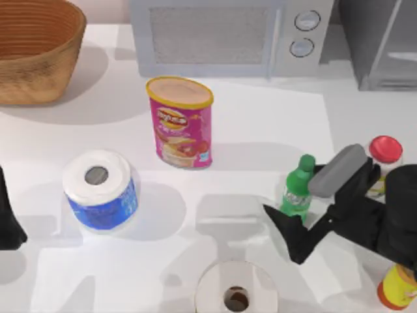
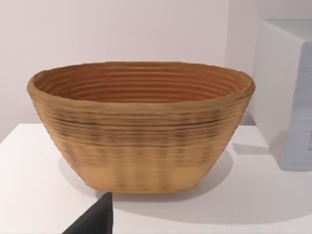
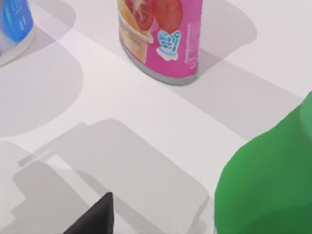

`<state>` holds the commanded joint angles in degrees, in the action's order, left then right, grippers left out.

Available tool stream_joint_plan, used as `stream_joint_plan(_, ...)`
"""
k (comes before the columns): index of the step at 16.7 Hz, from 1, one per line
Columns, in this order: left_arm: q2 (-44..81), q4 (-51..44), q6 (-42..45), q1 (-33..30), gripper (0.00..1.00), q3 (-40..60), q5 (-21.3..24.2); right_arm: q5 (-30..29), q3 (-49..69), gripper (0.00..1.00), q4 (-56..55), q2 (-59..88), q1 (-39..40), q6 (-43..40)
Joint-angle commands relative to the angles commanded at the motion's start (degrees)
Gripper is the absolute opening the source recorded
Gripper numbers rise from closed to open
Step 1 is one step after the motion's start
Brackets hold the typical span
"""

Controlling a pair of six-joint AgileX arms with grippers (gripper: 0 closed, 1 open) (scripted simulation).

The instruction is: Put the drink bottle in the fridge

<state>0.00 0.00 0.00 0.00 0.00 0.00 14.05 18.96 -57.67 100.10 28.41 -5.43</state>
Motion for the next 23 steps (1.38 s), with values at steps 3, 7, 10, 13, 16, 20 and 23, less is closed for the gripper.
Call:
stream_joint_plan(3,0.0,0.0,0.0,0.0,1.00,0.0,0.0,0.0,0.0,0.70,0.0,0.0,0.0,0.0)
stream_joint_plan(7,0.0,0.0,0.0,0.0,1.00,0.0,0.0,0.0,0.0,0.40,0.0,0.0,0.0,0.0)
stream_joint_plan(10,0.0,0.0,0.0,0.0,1.00,0.0,0.0,0.0,0.0,0.18,0.0,0.0,0.0,0.0)
stream_joint_plan(13,0.0,0.0,0.0,0.0,1.00,0.0,0.0,0.0,0.0,0.01,0.0,0.0,0.0,0.0)
stream_joint_plan(16,0.0,0.0,0.0,0.0,1.00,0.0,0.0,0.0,0.0,0.01,0.0,0.0,0.0,0.0)
stream_joint_plan(20,0.0,0.0,0.0,0.0,1.00,0.0,0.0,0.0,0.0,0.01,0.0,0.0,0.0,0.0)
stream_joint_plan(23,0.0,0.0,0.0,0.0,1.00,0.0,0.0,0.5,-0.1,0.01,-0.2,-0.6,0.0,0.1)
